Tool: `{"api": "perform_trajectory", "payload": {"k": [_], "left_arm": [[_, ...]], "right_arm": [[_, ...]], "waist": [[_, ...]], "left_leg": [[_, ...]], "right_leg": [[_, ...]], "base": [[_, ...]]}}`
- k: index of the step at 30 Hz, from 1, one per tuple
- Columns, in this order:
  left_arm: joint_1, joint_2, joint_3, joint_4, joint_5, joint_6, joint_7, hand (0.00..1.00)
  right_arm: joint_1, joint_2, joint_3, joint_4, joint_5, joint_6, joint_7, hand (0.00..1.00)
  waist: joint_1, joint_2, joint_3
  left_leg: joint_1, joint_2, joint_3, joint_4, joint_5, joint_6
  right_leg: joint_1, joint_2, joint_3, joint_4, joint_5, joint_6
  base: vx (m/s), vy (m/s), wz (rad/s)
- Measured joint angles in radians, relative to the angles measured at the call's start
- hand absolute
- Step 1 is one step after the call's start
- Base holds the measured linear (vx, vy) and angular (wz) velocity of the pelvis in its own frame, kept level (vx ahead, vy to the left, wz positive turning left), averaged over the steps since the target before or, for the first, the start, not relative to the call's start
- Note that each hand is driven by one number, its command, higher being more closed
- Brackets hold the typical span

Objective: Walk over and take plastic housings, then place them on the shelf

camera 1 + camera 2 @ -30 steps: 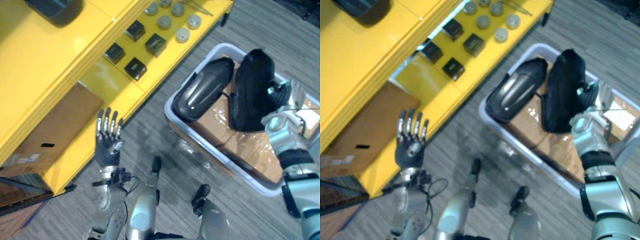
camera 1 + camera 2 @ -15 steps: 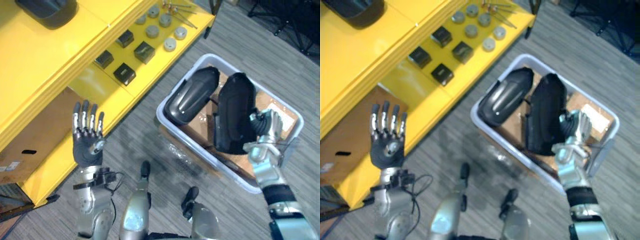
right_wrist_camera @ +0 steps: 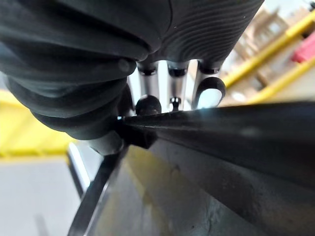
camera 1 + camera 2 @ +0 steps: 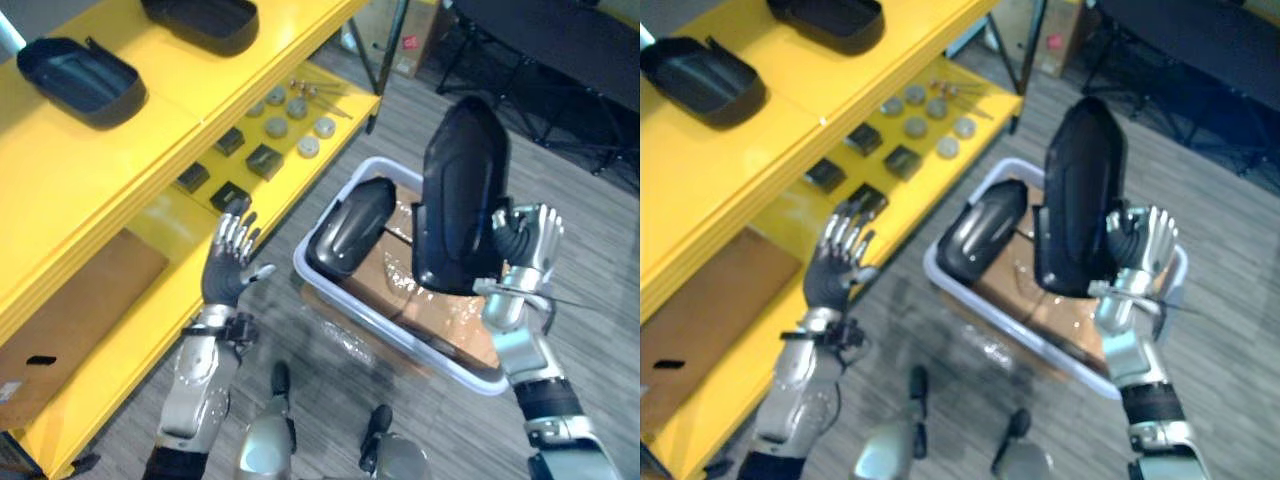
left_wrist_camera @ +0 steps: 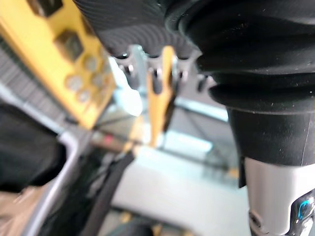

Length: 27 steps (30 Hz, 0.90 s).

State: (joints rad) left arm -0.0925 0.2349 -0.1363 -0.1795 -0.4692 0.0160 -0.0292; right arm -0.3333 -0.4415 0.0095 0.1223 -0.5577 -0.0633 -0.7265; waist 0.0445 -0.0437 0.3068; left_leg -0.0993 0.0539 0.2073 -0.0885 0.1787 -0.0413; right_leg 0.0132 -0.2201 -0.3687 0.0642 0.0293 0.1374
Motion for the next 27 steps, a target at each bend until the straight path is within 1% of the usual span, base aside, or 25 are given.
{"api": "perform_trajectory", "payload": {"k": [1, 3, 4, 6, 7, 8, 9, 12, 15, 16, 18, 19, 21, 23, 25, 27], "left_arm": [[-0.007, 0.0, -0.005, 0.01, -0.007, 0.02, -0.013, 0.0], [-0.032, -0.001, -0.033, 0.035, -0.07, 0.098, -0.067, 0.0], [-0.038, -0.001, -0.042, 0.04, -0.089, 0.115, -0.078, 0.0], [-0.073, -0.005, -0.074, 0.056, -0.171, 0.186, -0.104, 0.0], [-0.08, -0.006, -0.081, 0.059, -0.193, 0.203, -0.105, 0.0], [-0.097, -0.009, -0.091, 0.075, -0.23, 0.233, -0.106, 0.0], [-0.114, -0.008, -0.106, 0.099, -0.242, 0.257, -0.104, 0.0], [-0.124, -0.01, -0.122, 0.144, -0.271, 0.289, -0.1, 0.0], [-0.124, -0.02, -0.125, 0.174, -0.282, 0.293, -0.096, 0.0], [-0.126, -0.028, -0.131, 0.181, -0.303, 0.291, -0.096, 0.0], [-0.134, -0.029, -0.158, 0.183, -0.313, 0.288, -0.096, 0.0], [-0.142, -0.037, -0.172, 0.187, -0.319, 0.283, -0.096, 0.0], [-0.148, -0.057, -0.19, 0.187, -0.32, 0.254, -0.086, 0.0], [-0.148, -0.066, -0.198, 0.189, -0.331, 0.242, -0.077, 0.0], [-0.148, -0.077, -0.199, 0.203, -0.342, 0.217, -0.066, 0.0], [-0.148, -0.085, -0.2, 0.207, -0.341, 0.178, -0.061, 0.0]], "right_arm": [[0.0, 0.0, 0.0, -0.015, -0.008, -0.01, -0.005, 1.0], [0.0, -0.001, -0.001, -0.064, -0.012, -0.052, -0.02, 1.0], [0.0, -0.002, -0.001, -0.074, -0.014, -0.063, -0.02, 1.0], [0.0, -0.002, 0.0, -0.098, -0.028, -0.114, -0.039, 1.0], [0.0, -0.002, 0.0, -0.106, -0.033, -0.124, -0.039, 1.0], [0.0, -0.002, 0.0, -0.119, -0.045, -0.143, -0.039, 1.0], [0.0, -0.002, 0.003, -0.124, -0.048, -0.166, -0.039, 1.0], [0.0, -0.002, 0.023, -0.148, -0.049, -0.191, -0.035, 1.0], [-0.001, 0.0, 0.034, -0.159, -0.044, -0.218, -0.023, 1.0], [0.0, 0.002, 0.047, -0.161, -0.044, -0.224, -0.011, 1.0], [0.001, 0.017, 0.075, -0.161, -0.044, -0.229, 0.011, 1.0], [0.002, 0.028, 0.095, -0.16, -0.044, -0.239, 0.022, 1.0], [0.008, 0.053, 0.144, -0.156, -0.046, -0.255, 0.035, 1.0], [0.017, 0.072, 0.169, -0.152, -0.046, -0.265, 0.044, 1.0], [0.038, 0.094, 0.191, -0.15, -0.046, -0.274, 0.059, 1.0], [0.074, 0.112, 0.218, -0.137, -0.046, -0.282, 0.08, 1.0]], "waist": [[-0.006, 0.0, -0.004], [-0.017, 0.002, -0.04], [-0.019, 0.003, -0.05], [-0.03, 0.01, -0.073], [-0.032, 0.012, -0.078], [-0.036, 0.016, -0.09], [-0.038, 0.019, -0.101], [-0.046, 0.021, -0.118], [-0.053, 0.022, -0.126], [-0.056, 0.023, -0.133], [-0.058, 0.026, -0.142], [-0.058, 0.028, -0.144], [-0.058, 0.03, -0.149], [-0.058, 0.032, -0.154], [-0.058, 0.035, -0.163], [-0.058, 0.036, -0.171]], "left_leg": [[0.005, -0.001, 0.0, 0.0, -0.001, 0.001], [0.015, 0.001, 0.017, -0.001, -0.005, 0.001], [0.015, 0.001, 0.018, -0.001, -0.005, 0.001], [0.027, 0.001, 0.021, -0.001, -0.005, 0.001], [0.029, 0.001, 0.021, -0.001, -0.004, 0.001], [0.029, 0.002, 0.022, -0.001, -0.001, 0.004], [0.03, 0.003, 0.022, -0.001, 0.001, 0.003], [0.038, 0.006, 0.021, -0.001, 0.004, -0.001], [0.048, 0.007, 0.022, -0.002, 0.004, -0.001], [0.048, 0.007, 0.022, -0.002, 0.004, -0.001], [0.048, 0.007, 0.023, -0.002, 0.003, -0.001], [0.048, 0.007, 0.023, -0.002, 0.003, -0.001], [0.048, 0.007, 0.023, -0.002, 0.003, -0.002], [0.048, 0.006, 0.023, -0.002, 0.003, -0.002], [0.047, 0.006, 0.022, -0.002, 0.004, -0.001], [0.047, 0.005, 0.022, -0.002, 0.004, -0.001]], "right_leg": [[0.008, 0.0, 0.001, -0.006, 0.003, 0.001], [0.014, 0.002, 0.014, -0.023, 0.011, -0.001], [0.015, 0.003, 0.015, -0.028, 0.014, -0.002], [0.027, 0.005, 0.017, -0.04, 0.017, -0.002], [0.029, 0.006, 0.018, -0.04, 0.017, -0.002], [0.029, 0.008, 0.018, -0.042, 0.019, -0.003], [0.03, 0.01, 0.019, -0.044, 0.021, -0.004], [0.04, 0.017, 0.019, -0.049, 0.024, -0.007], [0.05, 0.018, 0.019, -0.057, 0.025, -0.007], [0.05, 0.018, 0.019, -0.06, 0.024, -0.011], [0.05, 0.018, 0.02, -0.061, 0.024, -0.012], [0.05, 0.018, 0.02, -0.062, 0.024, -0.012], [0.05, 0.018, 0.02, -0.068, 0.025, -0.013], [0.051, 0.019, 0.02, -0.074, 0.027, -0.013], [0.053, 0.019, 0.02, -0.077, 0.029, -0.015], [0.056, 0.02, 0.019, -0.077, 0.031, -0.016]], "base": [[-0.02, 0.011, -0.25], [-0.02, 0.005, -0.19], [0.0, 0.003, -0.11], [0.0, 0.004, -0.05], [-0.01, 0.004, -0.06], [-0.01, 0.005, -0.03], [0.0, 0.0, 0.0], [0.0, 0.0, 0.0], [0.0, 0.0, 0.0], [0.0, 0.0, 0.0], [0.0, 0.0, 0.0], [0.0, 0.0, 0.0], [0.0, 0.0, 0.0], [0.0, 0.0, 0.0], [0.0, 0.0, 0.0], [0.02, -0.001, 0.01]]}}
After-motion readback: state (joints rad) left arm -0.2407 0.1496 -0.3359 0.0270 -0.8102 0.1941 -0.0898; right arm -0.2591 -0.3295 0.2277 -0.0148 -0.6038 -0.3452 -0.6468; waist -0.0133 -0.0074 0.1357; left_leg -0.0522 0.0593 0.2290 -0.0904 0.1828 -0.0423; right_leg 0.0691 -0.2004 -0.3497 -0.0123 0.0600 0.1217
